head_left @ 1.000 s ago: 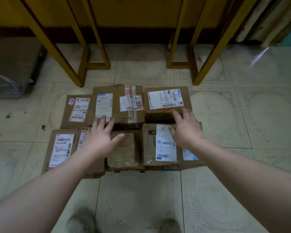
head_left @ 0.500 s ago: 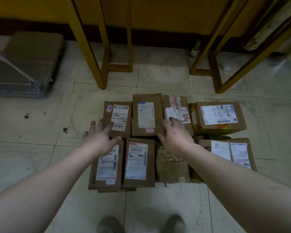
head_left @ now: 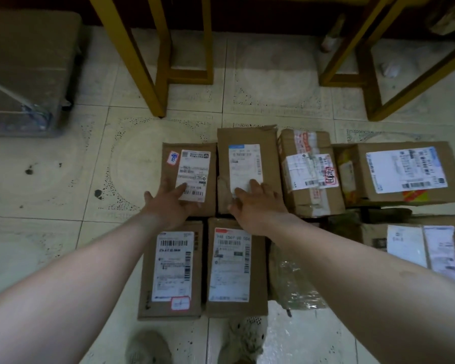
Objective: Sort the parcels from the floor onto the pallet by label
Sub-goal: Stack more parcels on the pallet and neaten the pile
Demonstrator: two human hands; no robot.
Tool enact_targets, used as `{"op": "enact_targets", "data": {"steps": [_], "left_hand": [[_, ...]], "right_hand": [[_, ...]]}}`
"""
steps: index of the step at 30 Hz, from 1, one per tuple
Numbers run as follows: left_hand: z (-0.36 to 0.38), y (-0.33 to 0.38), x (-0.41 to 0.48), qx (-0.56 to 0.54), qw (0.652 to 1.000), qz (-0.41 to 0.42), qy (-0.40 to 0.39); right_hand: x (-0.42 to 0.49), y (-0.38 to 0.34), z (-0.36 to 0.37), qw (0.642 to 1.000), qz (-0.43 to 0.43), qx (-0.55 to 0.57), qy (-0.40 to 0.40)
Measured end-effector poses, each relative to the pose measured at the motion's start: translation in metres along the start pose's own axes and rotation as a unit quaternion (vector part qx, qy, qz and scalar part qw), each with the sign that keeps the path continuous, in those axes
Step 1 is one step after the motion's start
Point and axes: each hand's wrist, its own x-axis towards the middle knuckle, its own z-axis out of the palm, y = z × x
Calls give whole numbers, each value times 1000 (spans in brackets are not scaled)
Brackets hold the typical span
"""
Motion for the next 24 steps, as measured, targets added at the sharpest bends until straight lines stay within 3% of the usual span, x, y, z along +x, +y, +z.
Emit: {"op": "enact_targets", "data": {"steps": [6, 11, 16, 24], "left_hand": [[18, -7, -1, -90, 995, -33, -21], [17, -8, 0, -95, 995, -25, 11], [20, -12, -3, -85, 996, -8, 16], [16, -18, -7, -132, 989, -34, 58]], "right_hand": [[-9, -2, 8, 1000, 6, -4, 17], [-4, -5, 2, 998, 9, 5, 57], [4, -7, 1, 999, 33, 14, 13], [-2, -1, -2, 998, 20, -22, 46]]}}
